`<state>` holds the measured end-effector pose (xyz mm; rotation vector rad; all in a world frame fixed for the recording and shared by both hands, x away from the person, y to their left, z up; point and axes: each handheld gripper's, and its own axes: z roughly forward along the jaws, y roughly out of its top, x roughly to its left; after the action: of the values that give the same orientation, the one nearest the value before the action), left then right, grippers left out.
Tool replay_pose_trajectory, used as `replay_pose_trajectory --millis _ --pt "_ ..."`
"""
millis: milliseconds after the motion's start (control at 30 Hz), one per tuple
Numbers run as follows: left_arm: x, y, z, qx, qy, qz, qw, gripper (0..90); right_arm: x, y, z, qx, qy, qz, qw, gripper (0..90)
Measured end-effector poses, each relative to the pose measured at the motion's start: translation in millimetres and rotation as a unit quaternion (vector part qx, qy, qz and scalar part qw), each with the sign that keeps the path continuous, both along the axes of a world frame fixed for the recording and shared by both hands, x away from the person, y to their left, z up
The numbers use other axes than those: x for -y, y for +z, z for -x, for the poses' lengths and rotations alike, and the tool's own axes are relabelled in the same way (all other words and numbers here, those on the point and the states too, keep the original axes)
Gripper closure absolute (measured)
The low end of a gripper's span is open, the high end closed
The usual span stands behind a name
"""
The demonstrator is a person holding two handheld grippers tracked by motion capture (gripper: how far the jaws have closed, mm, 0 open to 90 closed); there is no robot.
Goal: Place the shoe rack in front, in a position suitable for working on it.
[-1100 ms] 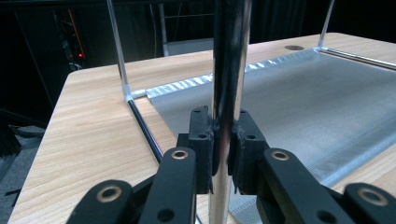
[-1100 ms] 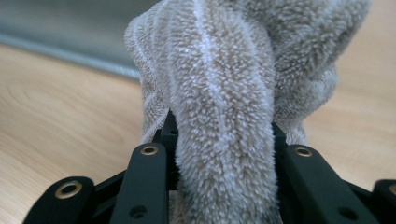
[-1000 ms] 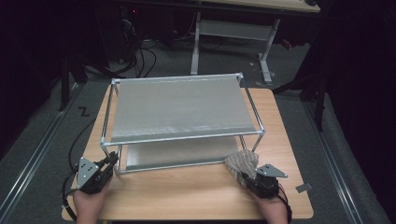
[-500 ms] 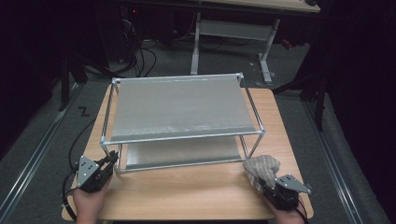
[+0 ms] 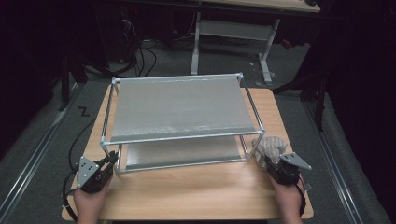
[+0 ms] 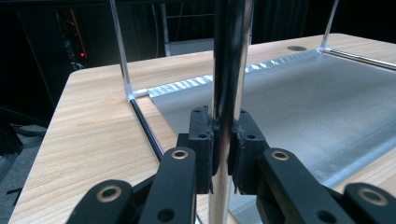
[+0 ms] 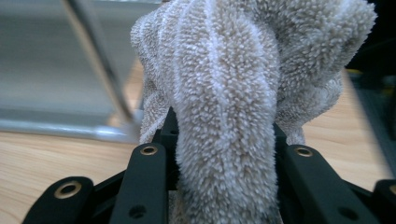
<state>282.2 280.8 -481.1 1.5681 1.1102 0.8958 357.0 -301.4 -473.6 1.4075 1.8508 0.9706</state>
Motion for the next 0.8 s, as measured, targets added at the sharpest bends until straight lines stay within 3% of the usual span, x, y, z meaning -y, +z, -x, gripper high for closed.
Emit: replay_pose_trajectory --millis 133,267,533,800 --pt "-0.3 -0.4 -0.3 0.001 -0.002 0.001 1.0 80.2 -16.7 -5.1 -1.9 -0.013 0.041 0.007 0.9991 65.4" --pt "1.3 1.8 -3.2 -0.01 -0.003 0.001 0.9999 80.2 -26.2 -4.0 15.3 -0.01 0.062 0.014 0.998 65.8" --pt "15.0 5.1 -17.4 -0.024 -0.016 -0.004 0.9996 80.2 -8.1 -5.3 47.4 -0.019 0.046 -0.015 0.9987 65.7" --pt "15.8 0.2 -10.4 -0.005 -0.02 0.004 0.9998 80.2 -6.9 -11.2 45.6 -0.021 0.041 -0.019 0.9988 65.6"
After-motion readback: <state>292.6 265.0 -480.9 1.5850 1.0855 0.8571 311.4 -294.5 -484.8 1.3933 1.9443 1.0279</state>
